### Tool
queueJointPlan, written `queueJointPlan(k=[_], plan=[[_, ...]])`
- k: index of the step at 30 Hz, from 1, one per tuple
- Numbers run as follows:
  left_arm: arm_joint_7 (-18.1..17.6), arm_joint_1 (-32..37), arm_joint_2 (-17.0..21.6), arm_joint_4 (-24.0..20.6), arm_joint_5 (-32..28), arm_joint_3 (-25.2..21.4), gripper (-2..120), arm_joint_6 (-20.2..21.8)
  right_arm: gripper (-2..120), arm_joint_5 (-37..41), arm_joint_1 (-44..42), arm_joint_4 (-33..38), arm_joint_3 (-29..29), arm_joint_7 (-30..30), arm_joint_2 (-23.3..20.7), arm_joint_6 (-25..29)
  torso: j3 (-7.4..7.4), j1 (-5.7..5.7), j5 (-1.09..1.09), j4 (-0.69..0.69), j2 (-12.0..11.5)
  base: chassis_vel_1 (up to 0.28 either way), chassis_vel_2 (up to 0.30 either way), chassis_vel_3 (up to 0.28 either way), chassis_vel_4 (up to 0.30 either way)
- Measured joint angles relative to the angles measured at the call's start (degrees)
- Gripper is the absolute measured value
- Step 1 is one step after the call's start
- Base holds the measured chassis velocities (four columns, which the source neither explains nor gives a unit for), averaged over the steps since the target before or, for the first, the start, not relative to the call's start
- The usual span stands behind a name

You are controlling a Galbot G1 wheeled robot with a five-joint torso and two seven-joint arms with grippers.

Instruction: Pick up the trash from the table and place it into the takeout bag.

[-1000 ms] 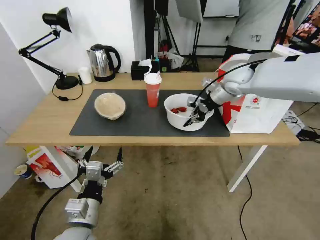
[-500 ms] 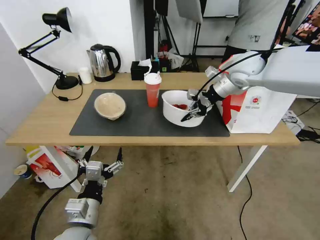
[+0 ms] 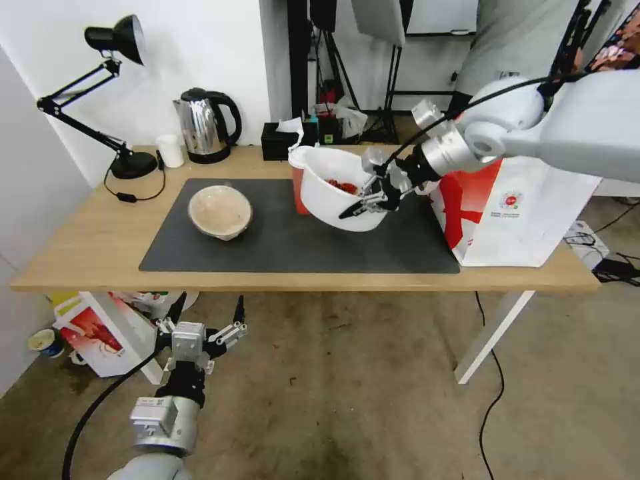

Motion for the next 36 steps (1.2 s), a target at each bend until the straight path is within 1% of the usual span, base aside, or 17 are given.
queueJointPlan(k=[11,22,25,28,29,30,32,33,36], plan=[[0.0,0.0,0.0,0.0,0.0,0.0,100,0.0,0,0.0,1.6,-0.8,0.8,-1.6,-0.2,0.0,0.0,0.0,0.0,0.0,0.0,0.0,0.0,0.0,0.0],[0.0,0.0,0.0,0.0,0.0,0.0,100,0.0,0,0.0,4.8,-1.9,1.1,-4.5,0.2,-0.2,0.0,0.0,0.0,0.0,0.0,0.0,0.0,0.0,0.0],[0.0,0.0,0.0,0.0,0.0,0.0,100,0.0,0,0.0,6.6,-2.7,1.3,-5.9,1.5,-0.3,0.0,0.0,0.01,0.0,0.0,0.0,0.0,0.0,0.0],[0.0,0.0,0.0,0.0,0.0,0.0,100,0.0,0,0.0,7.4,-2.9,1.8,-5.9,2.8,-0.3,0.0,0.0,0.01,0.0,0.0,0.0,0.0,0.0,0.0],[0.0,0.0,0.0,0.0,0.0,0.0,100,0.0,0,0.0,7.8,-2.9,2.2,-5.9,4.0,-0.3,0.0,0.0,0.01,0.0,0.0,0.0,0.0,0.0,0.0],[0.0,0.0,0.0,0.0,0.0,0.0,100,0.0,0,0.0,7.8,-2.9,2.2,-5.9,4.0,-0.3,0.0,0.0,0.01,0.0,0.0,0.0,0.0,0.0,0.0],[0.0,0.0,0.0,0.0,0.0,0.0,100,0.0,0,-0.1,8.9,-2.9,2.6,-5.8,6.2,-0.3,0.0,0.0,0.02,0.0,0.0,0.0,0.0,0.0,0.0],[0.0,0.0,0.0,0.0,0.0,0.0,100,0.0,0,-0.1,8.9,-2.9,2.6,-5.8,6.2,-0.3,0.0,0.0,0.02,0.0,0.0,0.0,0.0,0.0,0.0],[0.0,0.0,0.0,0.0,0.0,0.0,100,0.0,0,-0.1,10.5,-3.0,2.7,-5.8,8.7,-0.2,0.0,0.0,0.01,0.0,0.0,0.0,0.0,0.0,0.0]])
